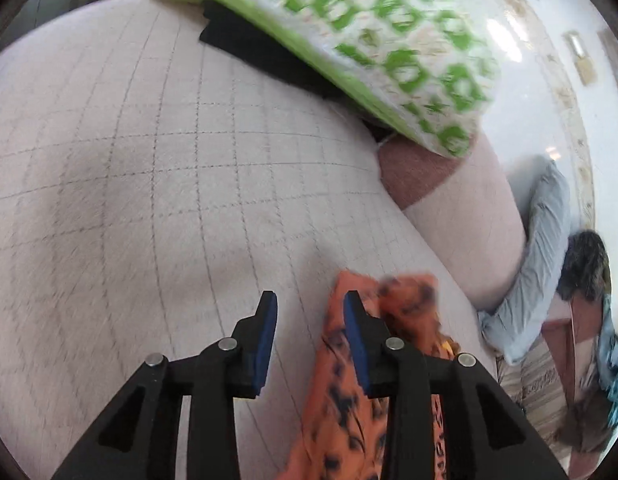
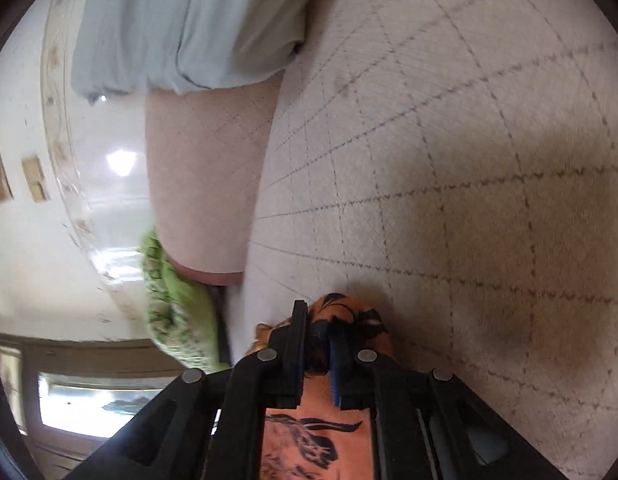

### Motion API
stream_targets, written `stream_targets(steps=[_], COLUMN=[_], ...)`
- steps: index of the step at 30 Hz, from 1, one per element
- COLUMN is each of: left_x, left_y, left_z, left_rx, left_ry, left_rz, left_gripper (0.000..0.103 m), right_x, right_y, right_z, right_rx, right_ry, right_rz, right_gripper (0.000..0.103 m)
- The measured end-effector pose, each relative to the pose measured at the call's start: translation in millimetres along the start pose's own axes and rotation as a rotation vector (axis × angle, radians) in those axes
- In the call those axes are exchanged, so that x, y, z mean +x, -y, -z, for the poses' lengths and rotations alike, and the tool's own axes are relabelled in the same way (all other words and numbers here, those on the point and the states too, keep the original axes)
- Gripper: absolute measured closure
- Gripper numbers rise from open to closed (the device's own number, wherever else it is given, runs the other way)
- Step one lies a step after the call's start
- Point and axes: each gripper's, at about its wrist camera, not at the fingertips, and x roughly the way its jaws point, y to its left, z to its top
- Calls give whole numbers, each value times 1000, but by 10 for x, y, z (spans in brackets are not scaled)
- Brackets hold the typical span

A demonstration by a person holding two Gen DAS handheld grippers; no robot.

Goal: Fold small clothes

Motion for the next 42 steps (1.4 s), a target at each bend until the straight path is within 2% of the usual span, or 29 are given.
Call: stream_targets(steps=[1, 2, 3, 4, 6, 8, 10, 12, 14, 15, 16, 18, 20, 21, 23, 24, 27, 29, 30, 31, 33, 35, 38, 42], left_x=[-128, -225, -313, -416, -506, -535, -435, -162, -59, -56, -67, -76, -62, -47, -48, -52, -18, 5, 18, 34, 22, -19, -82, -89], left_y=[119, 218, 324, 446, 565, 615, 643, 621, 581, 576, 578, 551, 469, 425, 322, 271, 131, 132, 146, 158, 163, 132, 134, 299], left_z=[108, 200, 305, 453, 669, 940, 1160, 1246, 1236, 1205, 1168, 1096, 1054, 1029, 1003, 995, 933, 903, 877, 843, 791, 727, 649, 736], left_rx=[46, 87, 129, 171, 176, 172, 216, 256, 232, 220, 213, 193, 163, 155, 137, 124, 81, 90, 96, 98, 88, 67, 70, 151], left_ry=[19, 35, 55, 84, 127, 156, 159, 80, 41, 47, 56, 58, 43, 33, 14, 6, 3, 5, 6, 8, 16, 36, 64, 22], left_rz=[19, 18, -1, -51, -99, -75, -129, -238, -296, -295, -293, -287, -294, -307, -317, -314, -295, -296, -296, -290, -274, -253, -238, -222], left_gripper=[61, 52, 40, 37, 36, 34, 34, 34, 34, 34, 34, 34, 34, 34, 34, 34, 33, 33, 33, 33, 33, 33, 33, 31], right_x=[-19, -48, -100, -133, -161, -222, -411, -699, -963, -1030, -1017, -779, -362, -97, 399, 645, 1336, 1790, 1992, 2117, 2313, 2358, 2047, 1302], right_y=[-38, -92, -156, -210, -275, -350, -415, -410, -468, -582, -723, -961, -1141, -1225, -1344, -1393, -1483, -1469, -1488, -1547, -1710, -1819, -1964, -1857], right_z=[16, 27, 46, 60, 69, 83, 78, 30, 95, 193, 304, 537, 856, 1051, 1401, 1578, 1936, 1993, 1953, 1895, 1707, 1578, 1584, 1643], right_rx=[-10, -22, -38, -47, -51, -49, -54, 2, 41, 9, -49, -171, -254, -312, -430, -478, -610, -651, -678, -728, -801, -792, -770, -786], right_ry=[4, 8, 14, 16, -1, -23, 43, 134, 258, 310, 330, 266, 181, 133, 32, -18, -124, -169, -152, -107, -17, 20, 76, 154], right_rz=[-2, -11, -28, -37, -34, 11, 42, -6, -18, 32, 88, 108, 131, 176, 239, 256, 338, 440, 500, 538, 639, 668, 552, 542], right_gripper=[93, 93, 93, 93, 92, 91, 89, 88, 63, 27, 17, 17, 17, 18, 31, 45, 51, 55, 57, 63, 66, 66, 66, 64])
